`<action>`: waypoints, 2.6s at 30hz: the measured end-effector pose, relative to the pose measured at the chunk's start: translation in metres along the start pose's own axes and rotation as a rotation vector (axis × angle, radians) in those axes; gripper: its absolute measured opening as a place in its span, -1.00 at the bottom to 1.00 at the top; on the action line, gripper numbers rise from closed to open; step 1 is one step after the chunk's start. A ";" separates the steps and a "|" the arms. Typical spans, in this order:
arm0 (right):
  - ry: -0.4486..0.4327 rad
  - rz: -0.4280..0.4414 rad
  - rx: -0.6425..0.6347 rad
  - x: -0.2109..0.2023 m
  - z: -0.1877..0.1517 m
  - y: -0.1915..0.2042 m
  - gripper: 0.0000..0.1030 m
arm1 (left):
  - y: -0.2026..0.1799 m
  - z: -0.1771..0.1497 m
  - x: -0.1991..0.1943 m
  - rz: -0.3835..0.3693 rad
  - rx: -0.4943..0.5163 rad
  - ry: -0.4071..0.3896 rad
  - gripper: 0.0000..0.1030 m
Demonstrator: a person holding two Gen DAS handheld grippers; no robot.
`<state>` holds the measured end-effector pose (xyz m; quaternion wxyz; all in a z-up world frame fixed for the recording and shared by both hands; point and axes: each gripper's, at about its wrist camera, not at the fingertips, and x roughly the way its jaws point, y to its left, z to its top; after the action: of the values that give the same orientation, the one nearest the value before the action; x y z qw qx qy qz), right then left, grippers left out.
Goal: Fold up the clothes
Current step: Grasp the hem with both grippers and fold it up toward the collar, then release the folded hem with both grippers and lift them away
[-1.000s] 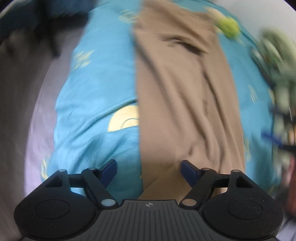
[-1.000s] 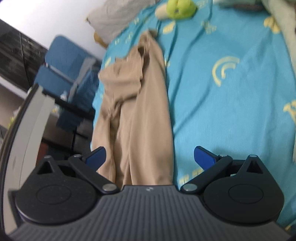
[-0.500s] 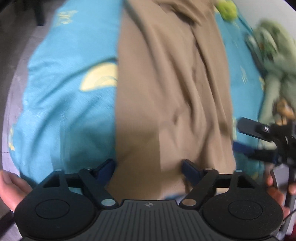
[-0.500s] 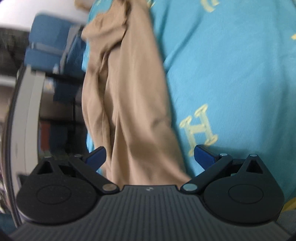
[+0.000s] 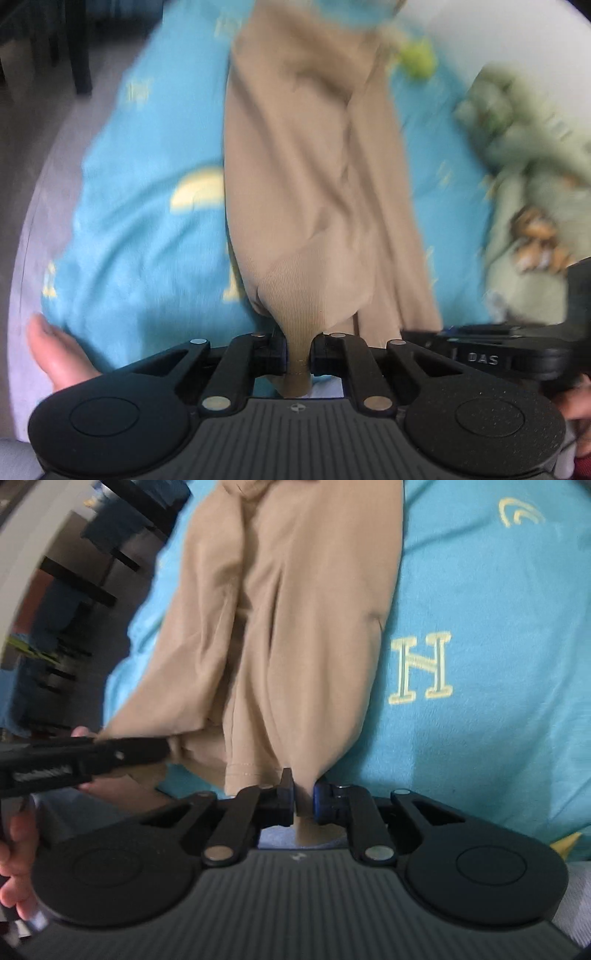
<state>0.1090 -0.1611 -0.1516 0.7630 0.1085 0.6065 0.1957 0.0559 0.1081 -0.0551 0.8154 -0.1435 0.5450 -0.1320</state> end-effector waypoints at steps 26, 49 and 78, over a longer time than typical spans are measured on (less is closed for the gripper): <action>-0.508 0.223 -0.009 -0.182 -0.089 -0.014 -0.81 | -0.074 -0.123 -0.151 -0.117 0.162 -0.526 -0.87; -0.451 -0.032 0.083 0.010 0.171 -0.059 -0.80 | -0.022 0.141 0.114 0.136 0.140 -0.445 -0.86; -0.859 -0.171 -0.142 -0.096 0.076 -0.016 1.00 | -0.085 0.050 0.012 0.247 0.301 -0.673 1.00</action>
<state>0.1671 -0.2115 -0.0556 0.9647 0.0768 0.2263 0.1103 0.1024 0.0297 -0.0153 0.9704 0.0091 0.2345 -0.0570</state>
